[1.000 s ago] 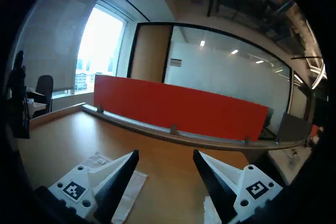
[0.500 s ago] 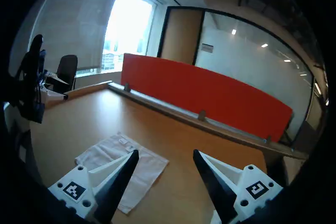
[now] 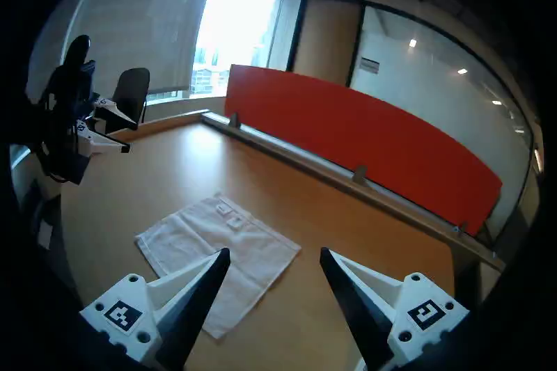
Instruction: Fold towel
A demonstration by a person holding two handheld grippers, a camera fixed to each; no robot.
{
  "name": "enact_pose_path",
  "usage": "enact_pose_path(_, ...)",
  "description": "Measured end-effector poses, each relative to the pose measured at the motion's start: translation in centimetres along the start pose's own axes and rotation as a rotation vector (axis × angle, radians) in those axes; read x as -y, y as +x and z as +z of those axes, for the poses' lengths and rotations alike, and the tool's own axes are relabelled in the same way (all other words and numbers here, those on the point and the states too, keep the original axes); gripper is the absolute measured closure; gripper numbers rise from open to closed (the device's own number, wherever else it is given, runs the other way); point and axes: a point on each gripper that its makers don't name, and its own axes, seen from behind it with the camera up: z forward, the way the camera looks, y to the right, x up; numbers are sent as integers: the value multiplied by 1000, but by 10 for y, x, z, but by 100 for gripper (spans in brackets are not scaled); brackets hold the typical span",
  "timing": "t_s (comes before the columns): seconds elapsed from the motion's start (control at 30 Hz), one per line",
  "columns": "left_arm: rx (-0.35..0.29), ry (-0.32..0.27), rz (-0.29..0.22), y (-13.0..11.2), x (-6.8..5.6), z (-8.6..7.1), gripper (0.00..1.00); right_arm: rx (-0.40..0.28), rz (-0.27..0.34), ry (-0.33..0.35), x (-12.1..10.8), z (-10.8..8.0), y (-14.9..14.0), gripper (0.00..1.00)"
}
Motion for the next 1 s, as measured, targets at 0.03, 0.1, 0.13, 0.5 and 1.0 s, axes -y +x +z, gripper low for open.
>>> enact_pose_path(0.03,5,-5,1,-3,-2,1,2,5,1,4,2,1,-4,0)
enact_pose_path(0.1,15,-14,2,-9,-7,4,2,14,3,9,4,4,-10,0)
enact_pose_path(0.13,22,-19,3,-13,-9,6,3,19,4,12,5,6,-14,0)
enact_pose_path(0.5,83,-61,27,-52,-31,23,3,61,-5,49,26,25,-48,0)
enact_pose_path(1.0,173,-116,41,-104,-53,43,3,140,9,84,49,49,-97,0)
